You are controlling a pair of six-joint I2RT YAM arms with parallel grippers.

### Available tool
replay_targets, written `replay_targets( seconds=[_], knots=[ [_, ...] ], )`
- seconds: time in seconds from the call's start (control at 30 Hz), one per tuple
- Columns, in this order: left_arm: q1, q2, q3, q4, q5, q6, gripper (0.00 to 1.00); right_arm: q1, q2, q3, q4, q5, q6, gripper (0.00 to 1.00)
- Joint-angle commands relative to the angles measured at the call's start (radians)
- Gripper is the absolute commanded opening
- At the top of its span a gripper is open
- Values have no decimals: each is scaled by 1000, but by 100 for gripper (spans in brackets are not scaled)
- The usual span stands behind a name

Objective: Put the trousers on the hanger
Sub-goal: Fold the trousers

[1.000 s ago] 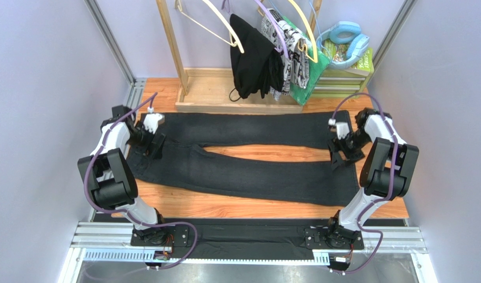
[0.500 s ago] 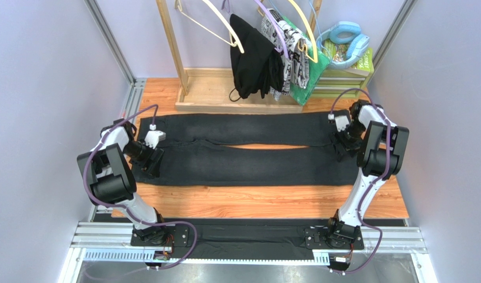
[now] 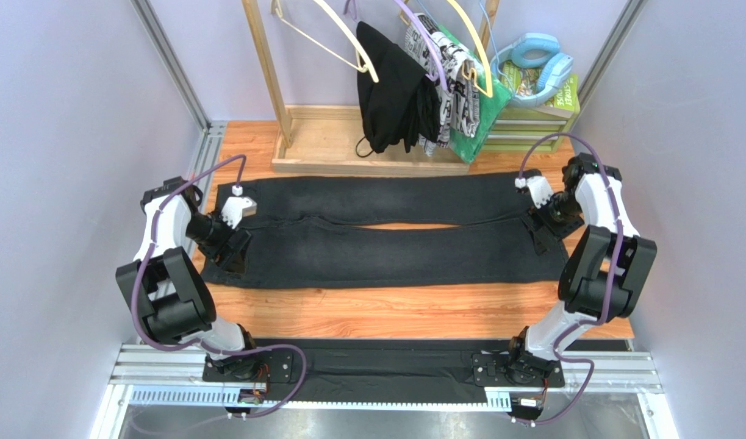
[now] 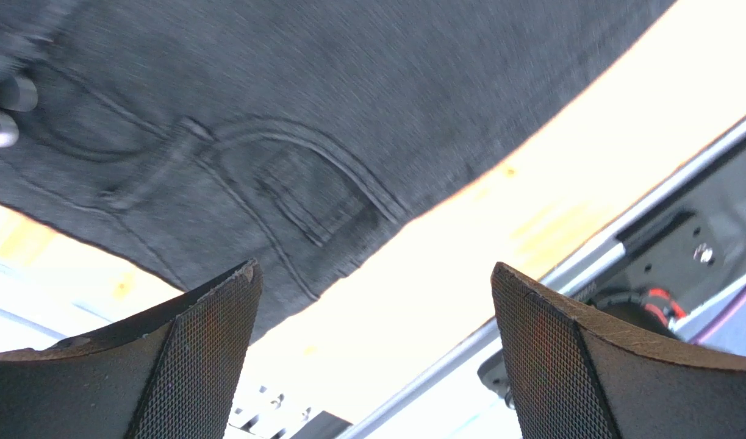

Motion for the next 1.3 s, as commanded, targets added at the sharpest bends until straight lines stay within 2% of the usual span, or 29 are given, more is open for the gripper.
replay_targets(
  seconds=[0.0,0.13,0.33,0.47,0.57,0.6,0.67,0.7,0.77,0.8,0.83,0.93,1.03,1.1,1.23,1.27],
  knots=[
    [6,-40,-55,-38,-29,122,100,-1,-30,-103,82,98,-165,74],
    [6,-24,-110,-6,-87,162,100,-3,-10,-158,153,130,-198,74],
    [4,-60,-199,158,-131,257,100,-2,31,-267,305,188,-212,72],
    [4,-9,-210,245,-162,277,96,-2,54,-301,365,213,-211,63],
    [4,15,-224,310,-184,307,86,-3,66,-301,402,218,-194,39],
    [4,17,-233,317,-182,321,76,-3,68,-292,399,219,-188,21],
    [3,9,-228,324,-171,332,58,-1,69,-249,380,210,-160,0],
    [3,9,-198,316,-162,325,39,-1,65,-232,350,201,-157,0],
    [4,9,-140,247,-118,288,21,-3,36,-171,319,175,-140,0],
    [6,8,-65,218,-102,274,3,-3,10,-145,310,167,-133,0],
    [10,8,-29,174,-67,256,0,-3,-3,-120,293,165,-127,0],
    [35,-15,95,68,2,248,0,-6,-41,-16,186,95,-119,0],
    [81,-63,137,-29,31,303,0,-41,-119,-17,124,55,-171,0],
    [134,-122,79,-51,19,393,0,-86,-199,-121,138,55,-250,0],
    [220,-192,-113,26,-70,531,0,-109,-285,-365,243,121,-358,0],
    [228,-189,-174,49,-87,541,0,-103,-297,-403,271,124,-367,10]
  ],
)
